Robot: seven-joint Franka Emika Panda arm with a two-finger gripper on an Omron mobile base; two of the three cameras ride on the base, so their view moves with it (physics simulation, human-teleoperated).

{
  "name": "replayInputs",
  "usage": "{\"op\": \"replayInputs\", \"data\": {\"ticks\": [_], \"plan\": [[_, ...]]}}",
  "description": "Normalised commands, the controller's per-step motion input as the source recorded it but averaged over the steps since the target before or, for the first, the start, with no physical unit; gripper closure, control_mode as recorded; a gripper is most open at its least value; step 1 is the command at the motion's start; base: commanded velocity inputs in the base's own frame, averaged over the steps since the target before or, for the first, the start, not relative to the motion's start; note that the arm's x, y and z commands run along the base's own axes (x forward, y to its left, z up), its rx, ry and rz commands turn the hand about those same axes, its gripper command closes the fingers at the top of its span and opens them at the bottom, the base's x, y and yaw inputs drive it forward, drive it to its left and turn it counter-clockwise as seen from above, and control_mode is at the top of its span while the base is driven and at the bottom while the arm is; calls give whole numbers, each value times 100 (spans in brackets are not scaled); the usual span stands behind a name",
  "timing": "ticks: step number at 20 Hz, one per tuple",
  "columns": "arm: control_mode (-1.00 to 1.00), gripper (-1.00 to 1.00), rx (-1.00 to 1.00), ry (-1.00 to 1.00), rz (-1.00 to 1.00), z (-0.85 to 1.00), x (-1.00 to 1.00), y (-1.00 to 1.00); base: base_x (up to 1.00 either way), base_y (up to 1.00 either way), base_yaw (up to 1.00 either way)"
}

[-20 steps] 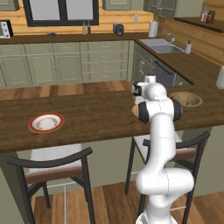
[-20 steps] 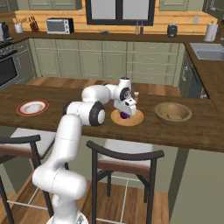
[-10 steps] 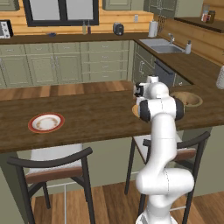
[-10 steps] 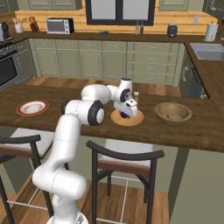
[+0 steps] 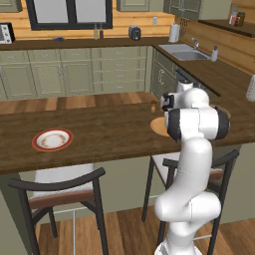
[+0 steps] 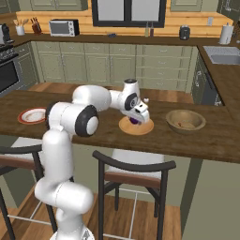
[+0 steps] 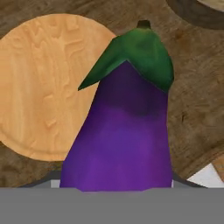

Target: Pick the chicken drumstick and eggplant from their plates and place them in the bowl. Then put the bowl in the fridge.

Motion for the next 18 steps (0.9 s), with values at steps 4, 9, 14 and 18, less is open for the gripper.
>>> {"op": "replayInputs", "data": {"ticks": [4,9,14,18], "plan": [[-100,100,-13,-5,0,64,-35,-41,0,0,0],[-100,100,-10,-10,0,53,-5,-64,0,0,0],[-100,100,-3,-3,0,33,0,-64,0,0,0],[-100,100,0,0,0,1,13,-63,0,0,0]]}}
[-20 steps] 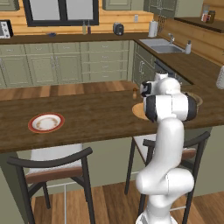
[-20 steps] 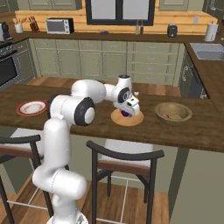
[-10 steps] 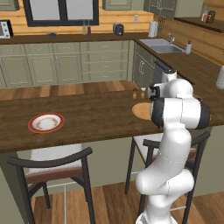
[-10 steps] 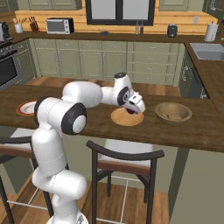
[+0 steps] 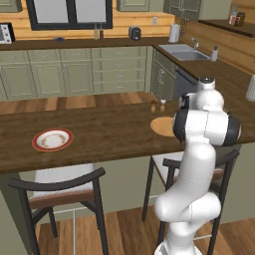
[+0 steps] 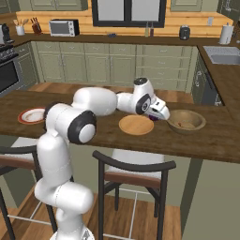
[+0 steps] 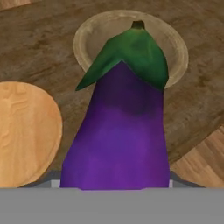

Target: Pick the chicken drumstick and eggplant from their plates and place them in the bowl. Then put the bowl in the fridge.

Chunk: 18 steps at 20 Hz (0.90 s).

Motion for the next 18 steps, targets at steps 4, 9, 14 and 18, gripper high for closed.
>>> {"op": "replayInputs", "data": {"ticks": [4,9,14,18], "plan": [[-100,100,-2,-1,0,0,24,-45,0,0,0],[-100,100,-1,0,0,0,42,-49,0,0,0],[-100,100,0,1,1,-5,58,-42,0,0,0],[-100,100,0,2,5,-20,62,-30,0,0,0]]}}
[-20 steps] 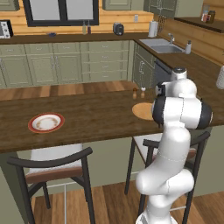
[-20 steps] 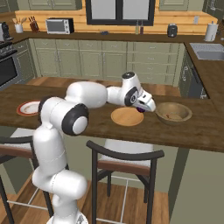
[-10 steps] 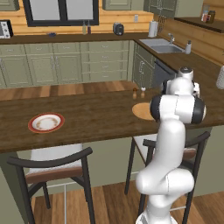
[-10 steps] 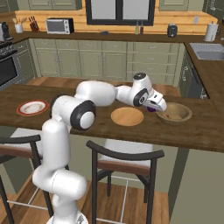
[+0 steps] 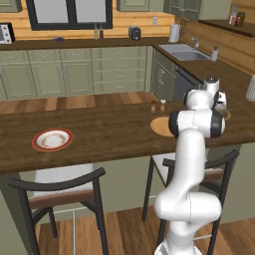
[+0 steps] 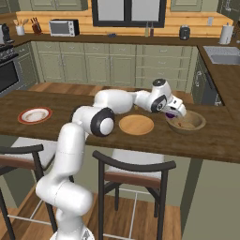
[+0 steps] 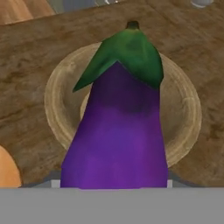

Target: Pick the chicken drumstick and eggplant from their plates and place them in the bowl. Then put the bowl in the fridge.

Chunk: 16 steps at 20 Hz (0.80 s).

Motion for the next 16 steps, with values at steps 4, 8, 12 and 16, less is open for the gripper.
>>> {"op": "replayInputs", "data": {"ticks": [4,8,12,16], "plan": [[-100,100,0,3,1,-27,41,-26,0,0,0],[-100,100,-3,1,1,-52,5,-9,0,0,0],[-100,100,-8,0,0,-62,0,4,0,0,0],[-100,-100,-1,0,2,-38,1,-3,0,0,0]]}}
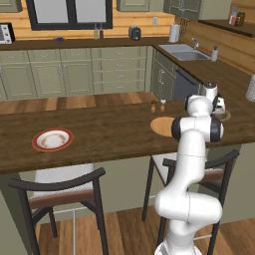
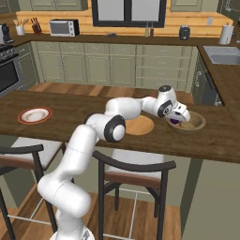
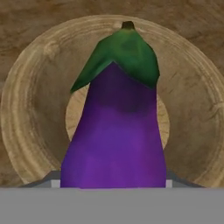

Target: Pick the chicken drumstick and eggplant from their plates and place them in the bowl. Then put the bowl in the fridge.

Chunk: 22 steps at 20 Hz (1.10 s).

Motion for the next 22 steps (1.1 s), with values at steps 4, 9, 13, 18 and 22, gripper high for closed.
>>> {"op": "replayInputs", "data": {"ticks": [4,9,13,18,22], "plan": [[-100,-100,0,-4,0,-3,1,0,0,0,0],[-100,-100,-2,-14,0,0,-3,5,0,0,0],[-100,-100,0,-12,0,3,-8,3,0,0,0],[-100,-100,-5,-24,0,20,-79,24,0,0,0],[-100,-100,-12,-18,-3,61,-88,69,0,0,0]]}}
